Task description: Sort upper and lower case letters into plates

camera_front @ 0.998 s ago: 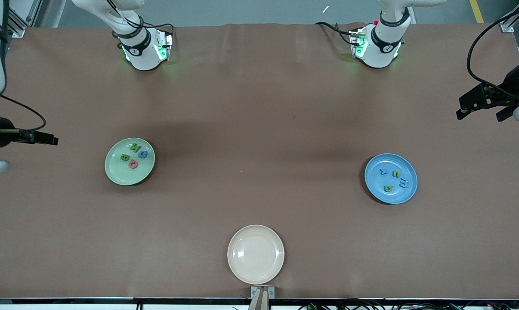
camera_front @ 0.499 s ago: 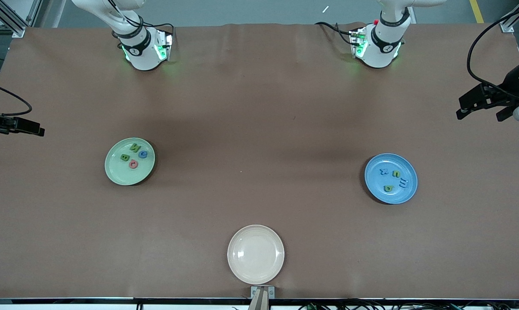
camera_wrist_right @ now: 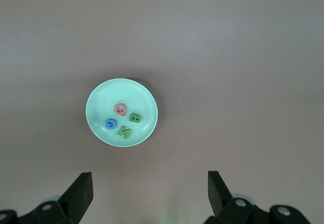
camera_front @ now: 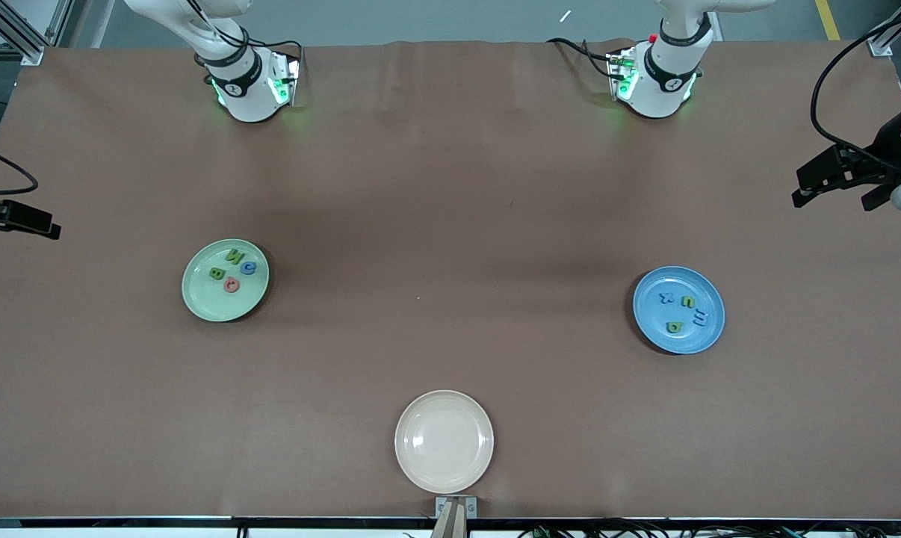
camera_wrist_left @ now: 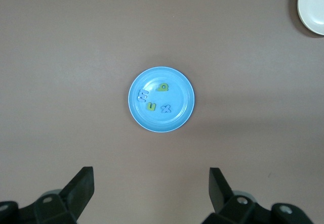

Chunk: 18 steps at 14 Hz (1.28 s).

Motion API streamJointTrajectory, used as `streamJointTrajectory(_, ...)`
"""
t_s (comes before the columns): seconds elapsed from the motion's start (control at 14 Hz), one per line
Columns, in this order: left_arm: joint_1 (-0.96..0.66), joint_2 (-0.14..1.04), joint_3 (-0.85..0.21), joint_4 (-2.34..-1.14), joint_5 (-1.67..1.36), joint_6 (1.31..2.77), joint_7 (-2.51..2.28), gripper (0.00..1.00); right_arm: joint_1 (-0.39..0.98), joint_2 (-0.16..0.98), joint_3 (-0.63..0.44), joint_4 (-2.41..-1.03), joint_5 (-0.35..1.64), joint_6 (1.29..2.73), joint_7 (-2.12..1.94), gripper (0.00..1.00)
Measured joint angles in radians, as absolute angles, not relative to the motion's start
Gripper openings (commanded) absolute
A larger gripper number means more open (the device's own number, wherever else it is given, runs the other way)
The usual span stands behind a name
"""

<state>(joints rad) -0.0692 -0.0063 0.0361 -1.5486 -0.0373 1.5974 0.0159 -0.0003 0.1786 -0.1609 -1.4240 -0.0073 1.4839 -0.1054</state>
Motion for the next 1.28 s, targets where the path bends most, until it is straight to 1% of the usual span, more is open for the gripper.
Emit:
streamJointTrajectory(0.36,-0.068,-0.007,0.037,-1.527,-0.037,1.597,0.016,1.0,0.0,0.183,-0.157,-1.422,-0.007,1.477,-0.106,1.0)
streamJointTrajectory(0.64,-0.068,-0.006,0.037,-1.526,-0.037,1.597,0.016,1.0,0.001,0.178,-0.153,-1.433,-0.007,1.429,-0.109,1.0)
streamJointTrajectory(0.78,-0.068,-0.006,0.037,-1.526,-0.037,1.597,0.016,1.0,0.001,0.148,-0.154,-1.471,-0.007,1.423,-0.109,1.0)
streamJointTrajectory(1.28,-0.067,-0.006,0.037,-1.526,-0.037,1.597,0.016,1.0,0.001,-0.025,-0.153,-1.613,-0.007,1.422,-0.11,1.0)
